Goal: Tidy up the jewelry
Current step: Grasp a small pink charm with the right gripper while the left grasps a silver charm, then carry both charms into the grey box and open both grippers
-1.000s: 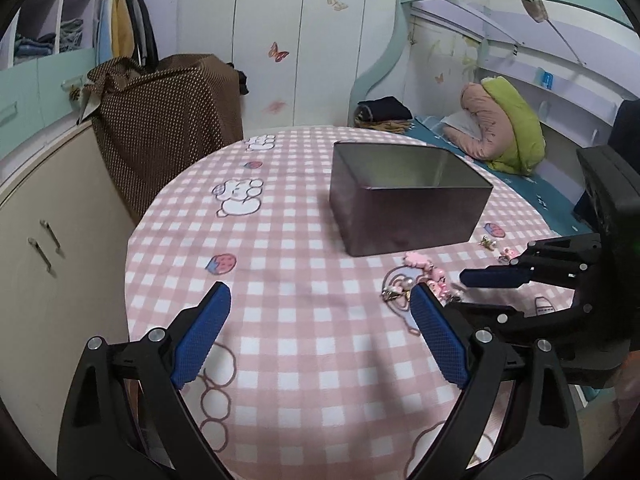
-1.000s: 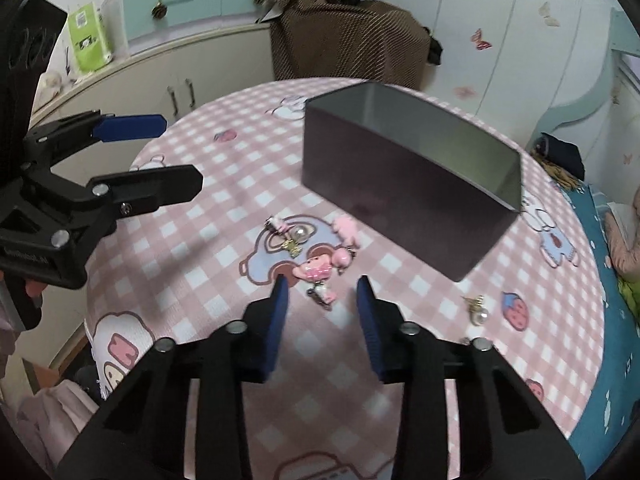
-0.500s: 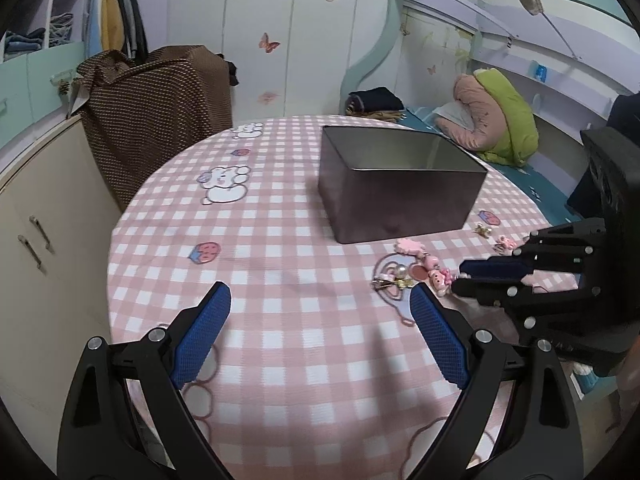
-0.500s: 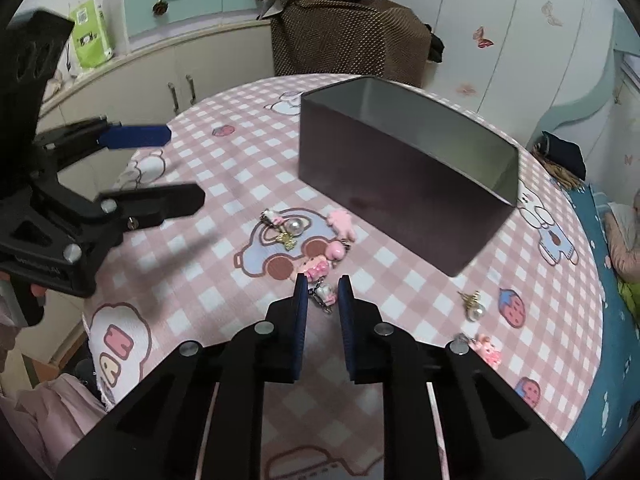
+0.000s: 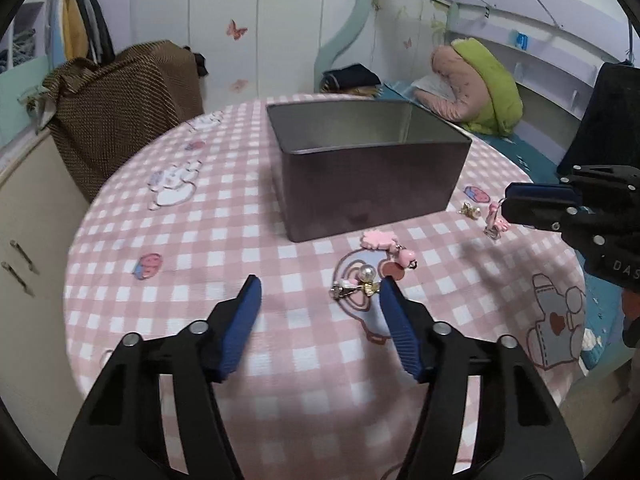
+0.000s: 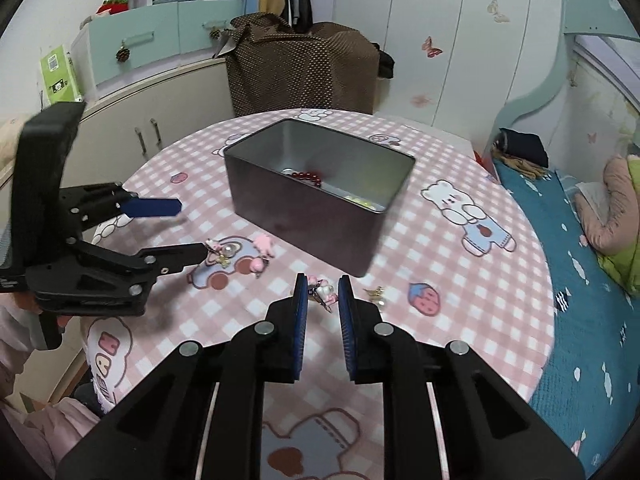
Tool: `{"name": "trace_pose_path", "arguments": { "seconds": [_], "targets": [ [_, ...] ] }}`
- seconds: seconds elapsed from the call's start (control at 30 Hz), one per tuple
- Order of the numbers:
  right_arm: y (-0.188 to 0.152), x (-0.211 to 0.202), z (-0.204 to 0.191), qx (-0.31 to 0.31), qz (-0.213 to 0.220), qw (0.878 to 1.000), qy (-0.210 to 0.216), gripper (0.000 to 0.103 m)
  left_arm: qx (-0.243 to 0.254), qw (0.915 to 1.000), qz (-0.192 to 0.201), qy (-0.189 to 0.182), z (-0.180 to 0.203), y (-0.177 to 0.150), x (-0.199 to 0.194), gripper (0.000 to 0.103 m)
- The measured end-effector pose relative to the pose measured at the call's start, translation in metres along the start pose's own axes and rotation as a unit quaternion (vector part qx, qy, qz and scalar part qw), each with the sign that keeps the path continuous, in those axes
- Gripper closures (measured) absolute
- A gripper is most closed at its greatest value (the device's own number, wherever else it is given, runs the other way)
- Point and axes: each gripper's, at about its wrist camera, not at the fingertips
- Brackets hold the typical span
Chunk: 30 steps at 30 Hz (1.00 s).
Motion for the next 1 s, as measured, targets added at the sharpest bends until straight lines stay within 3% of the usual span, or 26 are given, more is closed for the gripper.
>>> {"name": "trace_pose_path", "arguments": {
  "seconds": [0.17,0.23,0.27,0.3,0.6,1.0],
  "targets": [
    [-0.005,0.003,0.007,0.009,-0.007,1.0,-0.001,0.088,-0.007,0.9999,-0.009,-0.004,-0.002,0.001,0.014,0.063],
    [-0.007,0.005,0.008,0.01,-0.011,1.0,-0.001,0.088,0.003,0.9999,-0.01,-0.004,-0.002,0.001,0.014,0.077],
    [-0.008,0.006,0.009,0.011,-0.013,1.0,-0.001,0.088,0.003,0.9999,-0.01,-0.007,-0.003,0.001,0.015,0.09],
    [-0.008,0.007,0.009,0.012,-0.014,1.0,-0.001,0.088,0.0,0.9999,-0.011,-0.012,-0.004,0.002,0.015,0.092],
    [-0.005,0.002,0.01,0.019,-0.004,1.0,-0.001,0.088,-0.03,0.9992,-0.007,-0.026,-0.013,-0.001,0.012,0.092],
    [0.01,-0.008,0.009,0.022,0.02,1.0,-0.001,0.088,-0.032,0.9989,0.016,-0.031,-0.013,0.011,-0.008,0.092]
  ]
}}
Point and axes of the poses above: each gripper's, at about its wrist camera, not at the fingertips, and x roughly the way its jaws point, z to its right, y to its top, and after that the axes turned 8 degrees about x, right-handed
